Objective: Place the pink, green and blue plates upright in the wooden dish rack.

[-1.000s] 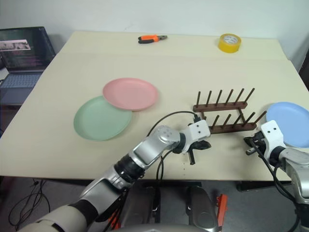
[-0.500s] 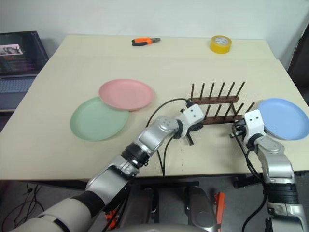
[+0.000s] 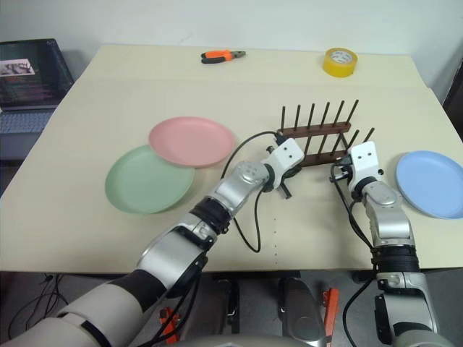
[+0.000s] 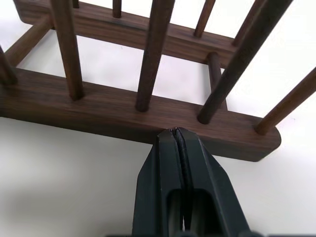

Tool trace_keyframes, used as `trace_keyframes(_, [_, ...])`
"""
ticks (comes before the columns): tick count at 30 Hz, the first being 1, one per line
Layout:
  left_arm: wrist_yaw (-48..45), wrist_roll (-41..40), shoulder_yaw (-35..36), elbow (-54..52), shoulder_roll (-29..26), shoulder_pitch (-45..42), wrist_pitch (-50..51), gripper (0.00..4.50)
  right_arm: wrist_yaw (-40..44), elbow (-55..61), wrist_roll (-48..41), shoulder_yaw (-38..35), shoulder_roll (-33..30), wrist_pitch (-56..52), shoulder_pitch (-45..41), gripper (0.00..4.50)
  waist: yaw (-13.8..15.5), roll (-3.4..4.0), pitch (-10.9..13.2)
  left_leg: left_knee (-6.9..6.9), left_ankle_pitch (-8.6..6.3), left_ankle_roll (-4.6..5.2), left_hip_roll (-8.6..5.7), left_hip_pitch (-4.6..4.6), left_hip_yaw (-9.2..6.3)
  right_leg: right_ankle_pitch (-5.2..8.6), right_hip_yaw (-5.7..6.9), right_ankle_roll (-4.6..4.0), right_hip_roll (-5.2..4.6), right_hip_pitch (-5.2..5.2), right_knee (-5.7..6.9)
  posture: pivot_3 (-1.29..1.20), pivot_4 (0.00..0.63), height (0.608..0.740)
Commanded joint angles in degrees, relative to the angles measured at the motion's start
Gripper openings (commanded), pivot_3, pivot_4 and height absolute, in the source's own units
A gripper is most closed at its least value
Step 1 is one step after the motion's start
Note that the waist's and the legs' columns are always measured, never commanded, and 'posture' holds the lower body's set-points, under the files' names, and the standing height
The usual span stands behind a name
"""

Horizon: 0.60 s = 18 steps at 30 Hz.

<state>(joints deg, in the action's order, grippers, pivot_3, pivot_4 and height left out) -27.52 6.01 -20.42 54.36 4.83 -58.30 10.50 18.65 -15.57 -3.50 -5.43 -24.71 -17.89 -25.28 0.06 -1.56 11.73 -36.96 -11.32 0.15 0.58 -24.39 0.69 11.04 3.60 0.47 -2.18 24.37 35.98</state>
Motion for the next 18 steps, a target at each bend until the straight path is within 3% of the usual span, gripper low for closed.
trace_keyframes(1, [-0.4,0.5,1.3,-0.2,0.3,-1.9,-1.6,0.0,0.2,1.0,-0.5,-0.8,-0.1,1.6,-1.2,0.04,0.0,0.0,0.0,-0.01,0.0,0.0,0.0,0.0,-0.01,-0.02,0.01,0.02,0.0,0.0,0.01,0.0,0.15,0.74])
trace_keyframes(3, [-4.3,0.3,0.6,-6.9,-1.1,0.1,1.9,0.0,2.7,5.4,-1.4,-0.3,-1.2,-0.8,0.7,0.04,0.0,0.01,0.0,-0.03,0.0,0.0,0.01,0.01,-0.03,-0.03,0.02,0.03,0.0,-0.01,0.03,0.0,0.15,0.74])
trace_keyframes(7, [-13.6,-3.4,0.1,-35.1,-7.7,8.2,20.6,0.0,14.8,26.1,-7.7,2.8,-8.4,-13.9,7.7,0.04,-0.2,0.1,0.1,0.09,-0.01,-0.02,0.05,-0.02,-0.08,0.03,-0.04,-0.08,0.0,0.04,0.03,0.0,0.15,0.74])
trace_keyframes(9, [-16.4,-6.9,2.4,-51.1,-12.7,11.9,31.0,0.0,20.4,37.7,-14.7,2.4,-13.4,-22.6,9.9,0.39,-0.6,0.16,0.1,0.11,-0.06,-0.11,0.13,-0.02,-0.18,0.08,-0.15,-0.15,0.05,0.13,0.08,0.0,0.15,0.74])
trace_keyframes(12, [-21.3,-12.4,6.1,-66.6,-21.9,13.7,41.2,0.59,23.1,44.1,-21.8,0.4,-16.5,-30.2,8.6,1.25,-0.8,0.15,0.1,0.05,-0.07,-0.13,0.26,0.04,-0.29,0.1,-0.18,-0.19,0.07,0.13,0.15,0.0,0.15,0.74])
trace_keyframes(14, [-23.7,-15.1,9.9,-71.3,-29.0,12.2,45.4,1.36,24.8,45.2,-24.3,0.5,-18.1,-32.6,6.3,2.05,-0.5,0.15,0.1,0.0,-0.07,-0.14,0.27,0.19,-0.54,0.18,0.03,-0.42,0.18,-0.06,0.17,0.0,0.15,0.74])
trace_keyframes(18, [-25.3,-16.1,18.7,-64.8,-43.6,5.8,46.1,2.67,26.4,42.3,-25.1,4.1,-17.8,-32.7,-1.0,3.35,-0.6,0.18,0.3,-0.01,-0.09,-0.18,0.25,0.47,-0.64,0.35,0.21,-0.7,0.05,-0.2,0.09,0.0,0.15,0.74])
